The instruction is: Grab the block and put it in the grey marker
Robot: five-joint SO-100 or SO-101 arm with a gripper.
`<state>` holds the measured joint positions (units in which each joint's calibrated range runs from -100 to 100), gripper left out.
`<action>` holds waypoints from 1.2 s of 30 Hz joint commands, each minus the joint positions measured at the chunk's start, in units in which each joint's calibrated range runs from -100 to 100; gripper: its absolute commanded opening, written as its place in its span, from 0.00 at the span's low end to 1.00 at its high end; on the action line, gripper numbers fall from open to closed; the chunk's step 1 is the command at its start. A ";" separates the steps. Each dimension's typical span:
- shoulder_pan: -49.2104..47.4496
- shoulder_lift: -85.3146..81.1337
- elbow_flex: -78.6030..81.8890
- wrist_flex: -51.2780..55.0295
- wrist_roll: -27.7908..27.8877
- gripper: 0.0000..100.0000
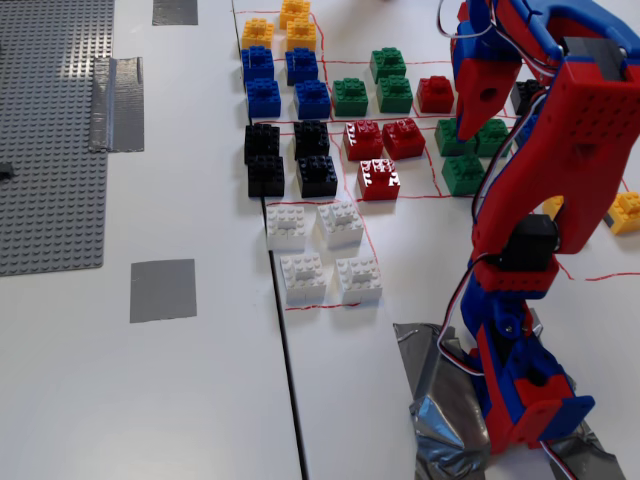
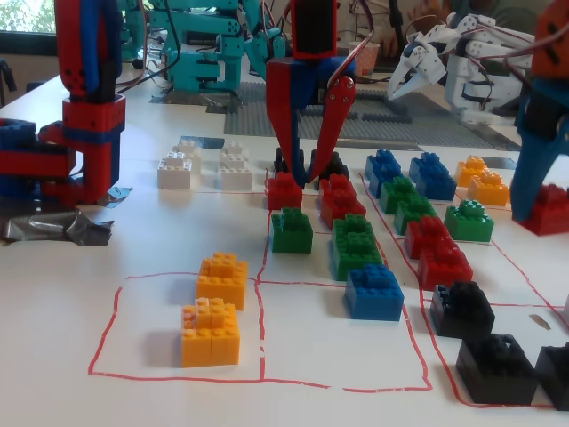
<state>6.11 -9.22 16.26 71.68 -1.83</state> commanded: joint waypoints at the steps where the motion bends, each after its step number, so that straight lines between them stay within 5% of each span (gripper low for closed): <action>1: 0.27 -1.26 -2.00 -0.73 -0.29 0.00; 26: -0.32 -5.63 2.36 1.06 -3.13 0.00; 36: -10.72 -22.96 17.17 3.57 -3.86 0.00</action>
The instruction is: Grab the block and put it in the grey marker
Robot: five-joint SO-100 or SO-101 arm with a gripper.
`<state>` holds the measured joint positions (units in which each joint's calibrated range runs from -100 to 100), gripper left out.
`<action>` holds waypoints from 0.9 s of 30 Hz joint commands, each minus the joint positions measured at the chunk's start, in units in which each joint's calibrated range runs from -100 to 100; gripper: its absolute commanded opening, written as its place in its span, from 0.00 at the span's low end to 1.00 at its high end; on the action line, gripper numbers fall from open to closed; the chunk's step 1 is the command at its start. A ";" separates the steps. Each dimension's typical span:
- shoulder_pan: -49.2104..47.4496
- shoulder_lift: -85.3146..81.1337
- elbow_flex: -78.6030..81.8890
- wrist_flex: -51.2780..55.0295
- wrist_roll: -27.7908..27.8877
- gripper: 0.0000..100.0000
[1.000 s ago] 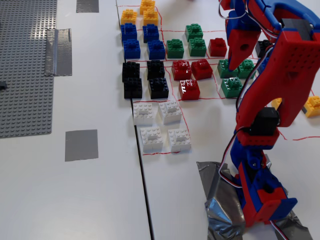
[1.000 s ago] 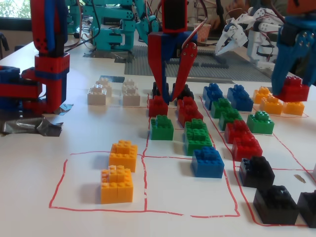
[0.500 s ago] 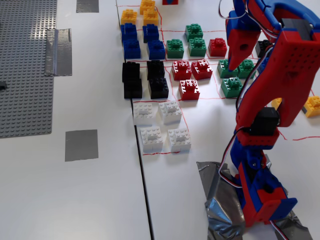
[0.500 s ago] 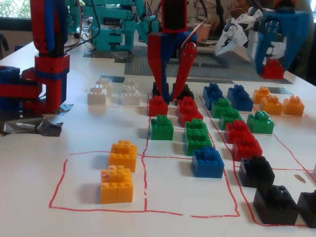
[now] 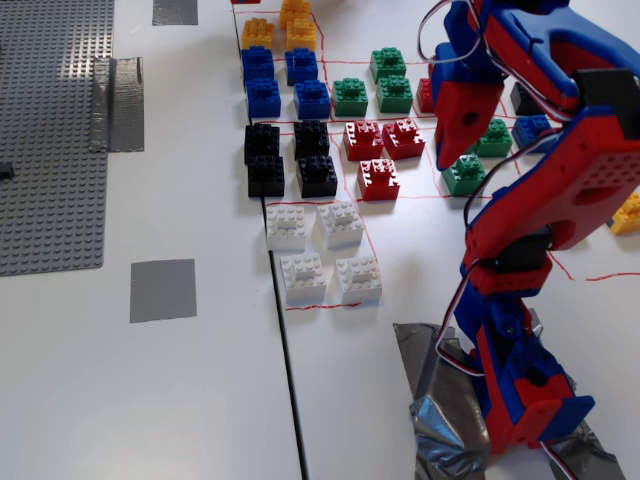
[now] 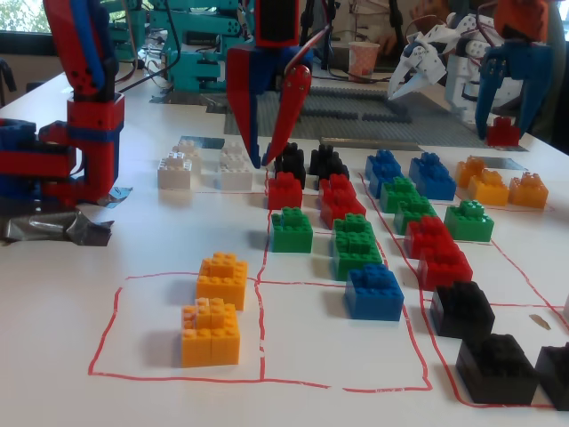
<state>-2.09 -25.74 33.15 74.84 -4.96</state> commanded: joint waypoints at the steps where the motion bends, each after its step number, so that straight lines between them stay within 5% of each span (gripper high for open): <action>1: -4.39 -8.34 1.63 0.90 -1.27 0.01; 8: -17.54 -19.80 10.45 2.36 -7.28 0.08; 17: -24.61 -19.72 16.26 4.07 -10.21 0.33; 27: -36.48 -13.78 13.71 7.47 -11.04 0.34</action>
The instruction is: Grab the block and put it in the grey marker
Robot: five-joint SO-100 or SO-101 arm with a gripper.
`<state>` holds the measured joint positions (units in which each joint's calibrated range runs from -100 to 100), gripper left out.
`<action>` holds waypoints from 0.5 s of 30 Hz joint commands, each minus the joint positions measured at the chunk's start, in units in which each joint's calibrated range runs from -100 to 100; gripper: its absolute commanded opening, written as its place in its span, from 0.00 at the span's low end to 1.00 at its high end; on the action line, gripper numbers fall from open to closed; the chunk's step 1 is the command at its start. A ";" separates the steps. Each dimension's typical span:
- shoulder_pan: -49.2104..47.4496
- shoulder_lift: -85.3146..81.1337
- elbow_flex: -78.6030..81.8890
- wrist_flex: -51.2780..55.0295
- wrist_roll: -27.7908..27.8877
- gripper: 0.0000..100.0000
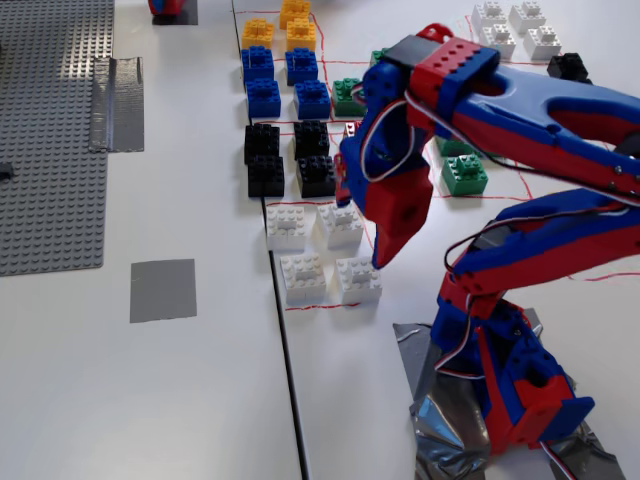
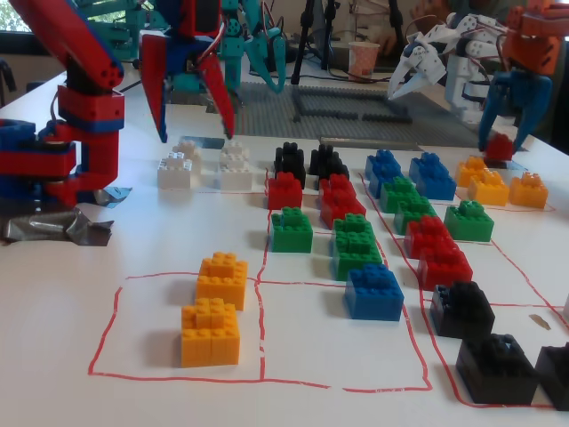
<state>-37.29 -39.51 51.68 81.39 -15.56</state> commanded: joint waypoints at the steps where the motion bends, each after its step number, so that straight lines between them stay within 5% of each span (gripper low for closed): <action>1: -1.97 0.23 -4.90 1.16 -0.49 0.34; 15: -1.97 2.54 -6.09 4.49 0.10 0.34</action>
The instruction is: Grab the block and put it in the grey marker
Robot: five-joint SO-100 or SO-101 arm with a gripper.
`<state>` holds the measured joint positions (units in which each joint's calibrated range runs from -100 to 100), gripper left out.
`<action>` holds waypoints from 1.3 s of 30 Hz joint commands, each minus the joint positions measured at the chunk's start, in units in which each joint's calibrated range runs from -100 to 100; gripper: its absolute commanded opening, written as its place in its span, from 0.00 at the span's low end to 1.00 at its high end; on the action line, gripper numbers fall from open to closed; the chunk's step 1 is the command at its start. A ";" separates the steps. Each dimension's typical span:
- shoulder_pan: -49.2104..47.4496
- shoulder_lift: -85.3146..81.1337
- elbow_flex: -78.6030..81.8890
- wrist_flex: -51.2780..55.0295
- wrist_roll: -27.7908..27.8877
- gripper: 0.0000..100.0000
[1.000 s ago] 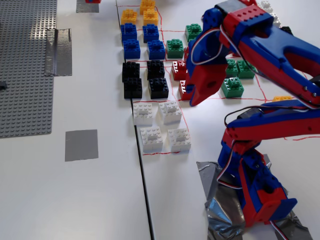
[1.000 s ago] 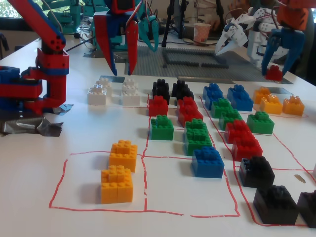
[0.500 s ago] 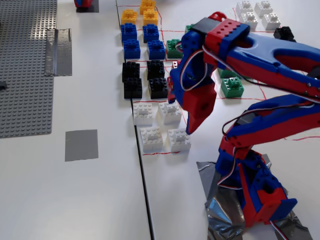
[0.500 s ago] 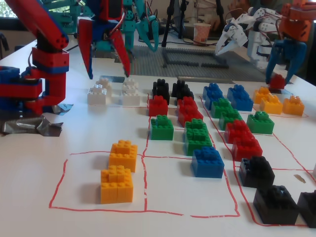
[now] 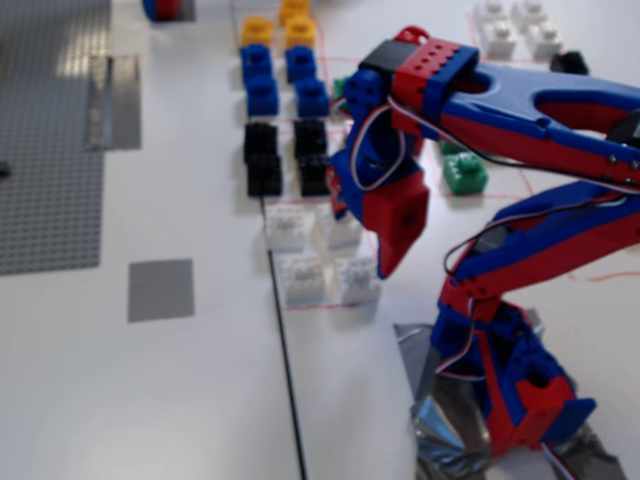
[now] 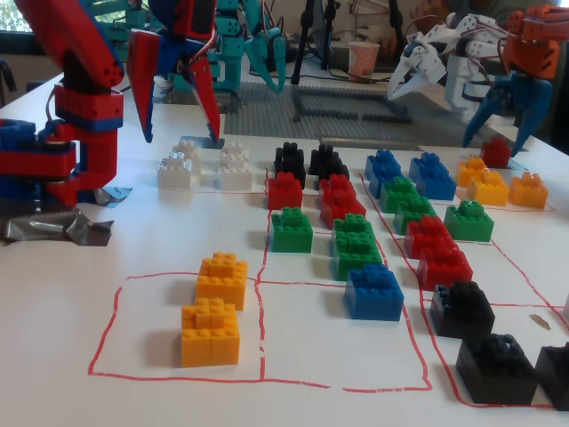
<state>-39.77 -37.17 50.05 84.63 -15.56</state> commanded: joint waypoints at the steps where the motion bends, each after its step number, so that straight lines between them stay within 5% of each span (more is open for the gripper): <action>1: 0.62 0.21 -4.45 1.58 0.29 0.33; 8: 3.36 0.29 -2.91 2.88 1.22 0.29; 15: 5.92 0.21 -1.27 2.63 1.42 0.37; 39: 4.15 0.95 9.26 -6.94 1.27 0.37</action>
<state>-34.72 -36.00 60.31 78.40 -14.43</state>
